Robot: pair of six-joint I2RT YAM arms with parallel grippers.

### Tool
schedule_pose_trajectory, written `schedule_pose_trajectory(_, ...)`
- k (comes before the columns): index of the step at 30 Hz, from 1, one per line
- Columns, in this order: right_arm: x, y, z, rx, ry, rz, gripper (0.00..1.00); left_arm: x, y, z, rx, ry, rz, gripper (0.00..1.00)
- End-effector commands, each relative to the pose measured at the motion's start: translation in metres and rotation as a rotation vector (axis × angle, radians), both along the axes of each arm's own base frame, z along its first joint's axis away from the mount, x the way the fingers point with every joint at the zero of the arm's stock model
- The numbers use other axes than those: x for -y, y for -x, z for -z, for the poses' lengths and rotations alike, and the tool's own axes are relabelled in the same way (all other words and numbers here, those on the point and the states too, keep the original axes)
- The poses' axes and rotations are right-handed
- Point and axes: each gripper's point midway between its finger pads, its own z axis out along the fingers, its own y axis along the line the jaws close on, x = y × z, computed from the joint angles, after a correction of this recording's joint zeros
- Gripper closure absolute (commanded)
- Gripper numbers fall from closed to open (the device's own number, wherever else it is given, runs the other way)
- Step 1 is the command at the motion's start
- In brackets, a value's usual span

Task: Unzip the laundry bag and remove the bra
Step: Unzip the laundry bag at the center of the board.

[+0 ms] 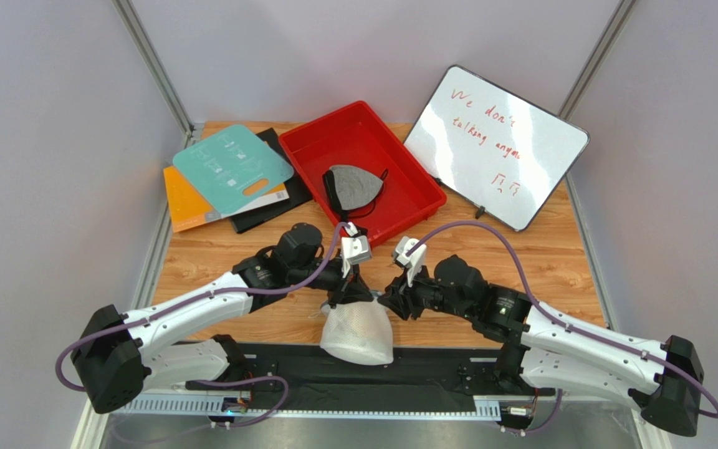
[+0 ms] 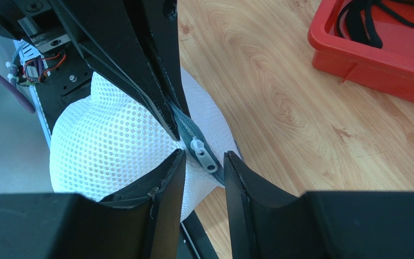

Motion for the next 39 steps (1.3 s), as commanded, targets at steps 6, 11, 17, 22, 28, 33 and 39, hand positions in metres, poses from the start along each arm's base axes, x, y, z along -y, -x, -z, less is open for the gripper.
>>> schedule_pose_trajectory(6,-0.005,0.003,-0.002,0.004,-0.034,-0.032,0.75,0.006,-0.003,-0.026,0.064,0.066,0.028,1.00)
schedule_pose_trajectory(11,0.002,-0.002,-0.008,0.008,-0.026,0.011,0.84,0.005,-0.004,-0.024,0.065,0.062,0.020,1.00)
schedule_pose_trajectory(17,0.014,-0.007,-0.008,0.013,0.007,0.066,0.90,0.004,-0.004,-0.023,0.066,0.053,0.014,1.00)
schedule_pose_trajectory(22,0.016,-0.006,-0.012,0.020,0.000,0.068,0.91,0.004,-0.004,-0.021,0.066,0.047,0.019,1.00)
schedule_pose_trajectory(28,0.013,-0.002,-0.017,0.017,-0.014,0.037,0.87,0.003,-0.003,-0.020,0.065,0.042,0.023,1.00)
schedule_pose_trajectory(33,0.012,-0.001,-0.017,0.018,-0.015,0.030,0.90,0.003,-0.004,-0.019,0.067,0.038,0.019,1.00)
schedule_pose_trajectory(39,0.017,0.000,-0.013,0.012,-0.001,0.041,1.00,0.002,-0.006,-0.017,0.069,0.029,0.009,1.00)
